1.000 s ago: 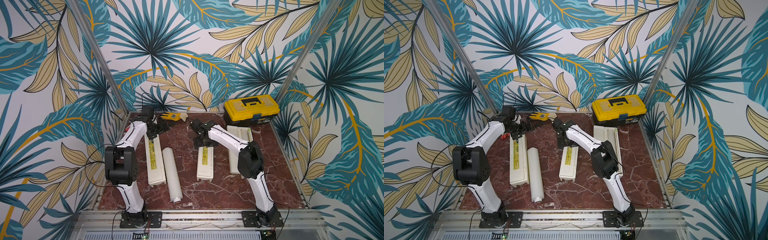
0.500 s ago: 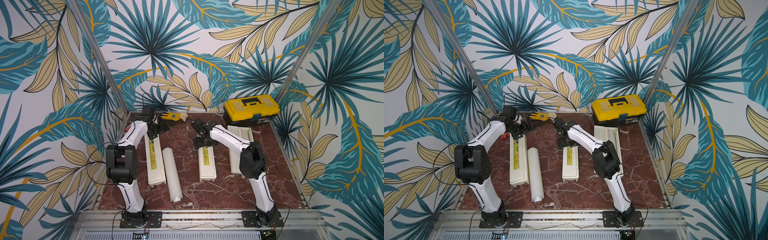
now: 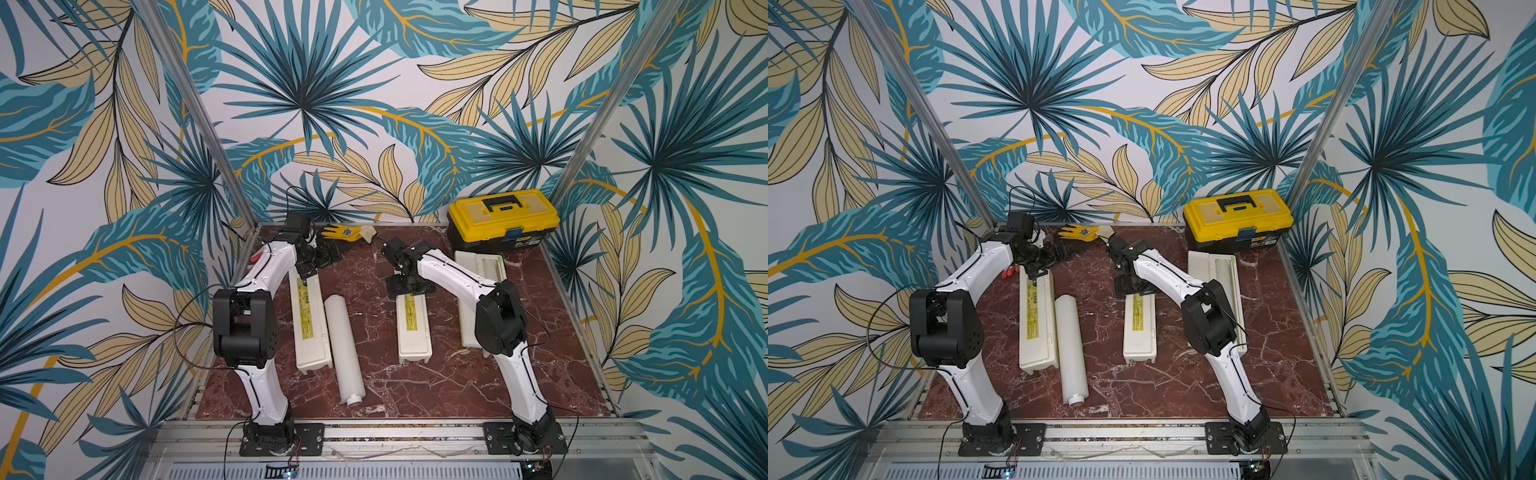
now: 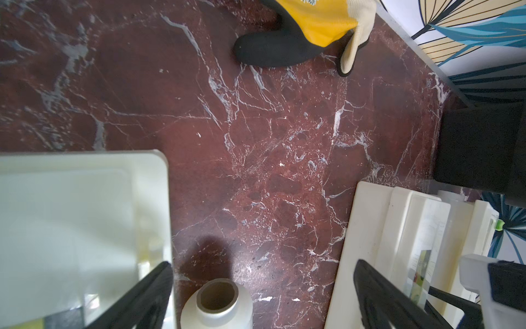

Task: Put plastic wrap rolls into dispensers
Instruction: Pick up the plastic wrap cutting box from the center of the board, then open the lid of the plastic wrap cutting box.

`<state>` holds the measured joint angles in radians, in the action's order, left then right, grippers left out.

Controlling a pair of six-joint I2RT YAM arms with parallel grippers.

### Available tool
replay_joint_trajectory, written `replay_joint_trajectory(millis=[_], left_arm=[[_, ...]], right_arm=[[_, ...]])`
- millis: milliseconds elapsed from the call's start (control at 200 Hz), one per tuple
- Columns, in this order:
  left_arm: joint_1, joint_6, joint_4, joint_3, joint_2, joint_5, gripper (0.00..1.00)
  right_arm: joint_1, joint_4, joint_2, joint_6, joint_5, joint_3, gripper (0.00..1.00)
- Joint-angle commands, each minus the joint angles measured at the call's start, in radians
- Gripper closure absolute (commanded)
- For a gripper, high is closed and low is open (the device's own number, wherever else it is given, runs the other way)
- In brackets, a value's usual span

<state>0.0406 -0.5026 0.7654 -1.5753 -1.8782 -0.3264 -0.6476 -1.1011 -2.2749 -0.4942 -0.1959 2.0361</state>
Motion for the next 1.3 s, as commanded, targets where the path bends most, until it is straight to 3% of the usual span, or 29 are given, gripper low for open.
replay_joint_trajectory(millis=[0,265,571,761,866,1076,1297], left_arm=[[0.007,-0.002,-0.019,-0.031,0.002,-0.010,0.00],[0.007,0.001,-0.095,0.003,0.019,-0.090,0.00],[0.011,-0.067,-0.501,0.177,0.029,-0.459,0.00],[0.077,-0.039,-0.668,0.191,0.013,-0.597,0.00],[0.099,-0.097,-0.829,0.202,-0.009,-0.678,0.00],[0.126,-0.142,-0.989,0.200,-0.039,-0.738,0.00],[0.171,-0.211,-1.139,0.188,-0.076,-0.814,0.00]], right_arm=[[0.002,-0.022,-0.038,-0.039,0.031,-0.018,0.04],[0.026,0.155,0.120,0.021,0.076,-0.138,0.24],[0.161,0.477,0.349,0.144,0.359,-0.401,0.39],[0.235,0.589,0.417,0.241,0.589,-0.479,0.42],[0.268,0.644,0.446,0.275,0.704,-0.504,0.42],[0.344,0.822,0.483,0.216,0.946,-0.552,0.43],[0.348,0.870,0.475,0.200,1.127,-0.545,0.44]])
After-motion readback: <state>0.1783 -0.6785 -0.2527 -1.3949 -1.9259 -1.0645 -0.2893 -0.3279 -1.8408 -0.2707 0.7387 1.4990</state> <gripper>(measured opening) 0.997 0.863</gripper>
